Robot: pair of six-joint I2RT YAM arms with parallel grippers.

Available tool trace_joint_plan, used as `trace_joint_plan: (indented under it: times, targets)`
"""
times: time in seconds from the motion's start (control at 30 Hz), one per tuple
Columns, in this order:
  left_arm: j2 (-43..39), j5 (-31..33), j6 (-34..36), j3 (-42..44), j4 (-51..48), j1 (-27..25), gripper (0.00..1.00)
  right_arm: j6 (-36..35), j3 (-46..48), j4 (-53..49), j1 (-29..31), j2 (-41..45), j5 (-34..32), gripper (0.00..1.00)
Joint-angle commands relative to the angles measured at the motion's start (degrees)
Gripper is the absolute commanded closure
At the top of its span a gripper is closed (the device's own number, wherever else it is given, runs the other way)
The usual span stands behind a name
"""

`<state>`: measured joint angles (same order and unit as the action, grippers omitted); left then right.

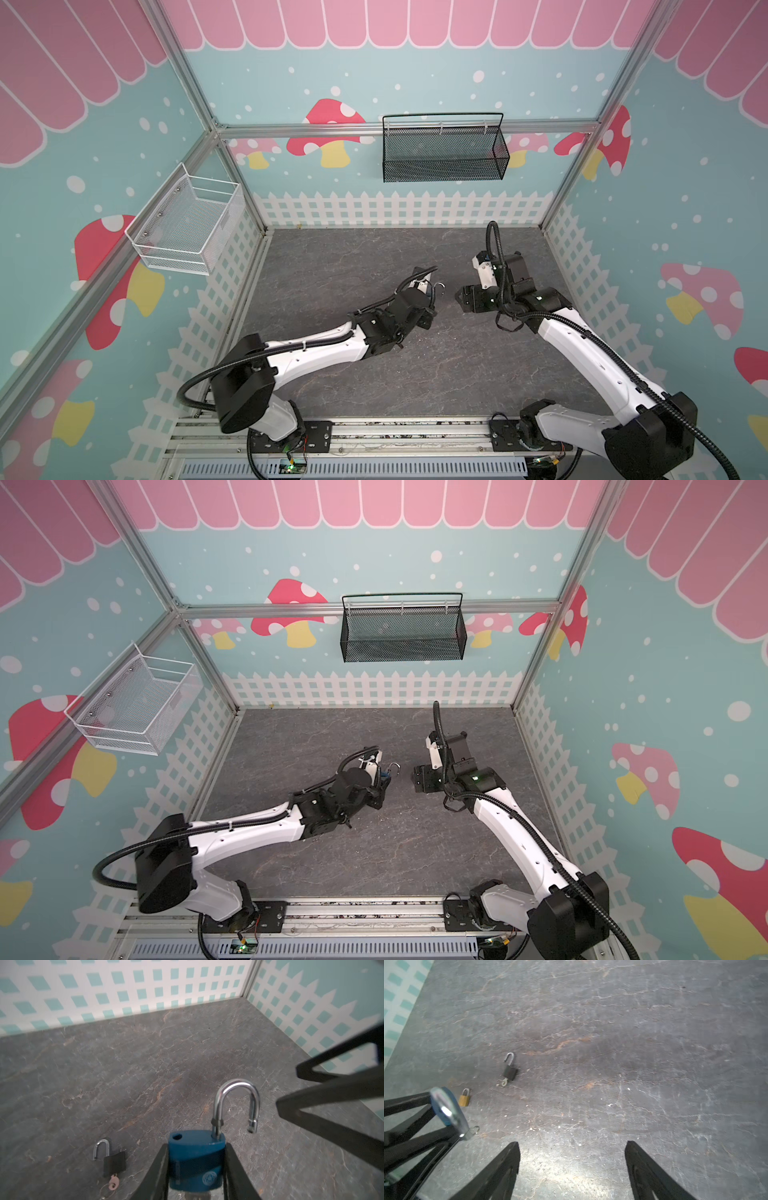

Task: Unlock with the key

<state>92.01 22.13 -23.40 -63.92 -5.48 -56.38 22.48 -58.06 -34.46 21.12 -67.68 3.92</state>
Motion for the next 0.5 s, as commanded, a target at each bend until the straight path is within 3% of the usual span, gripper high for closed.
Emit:
trace_joint_plan:
  times: [0.0, 0.23, 0.47]
  targets:
    - [8.77, 2.06, -13.99, -8.38, -16.47, 0.26, 1.0, 2.25, 3.15, 3.85, -2.18, 2.31, -2.43, 0.17]
    - [25.04, -2.31, -17.43, -21.91, -27.62, 1.16, 1.0, 2.92, 7.77, 6.89, -5.74, 3.26, 0.63, 0.16]
    - [29.78, -4.73, -21.05, -24.35, -30.21, 2.59, 0.97, 2.74, 9.62, 7.77, -6.1, 2.74, 1.21, 0.15]
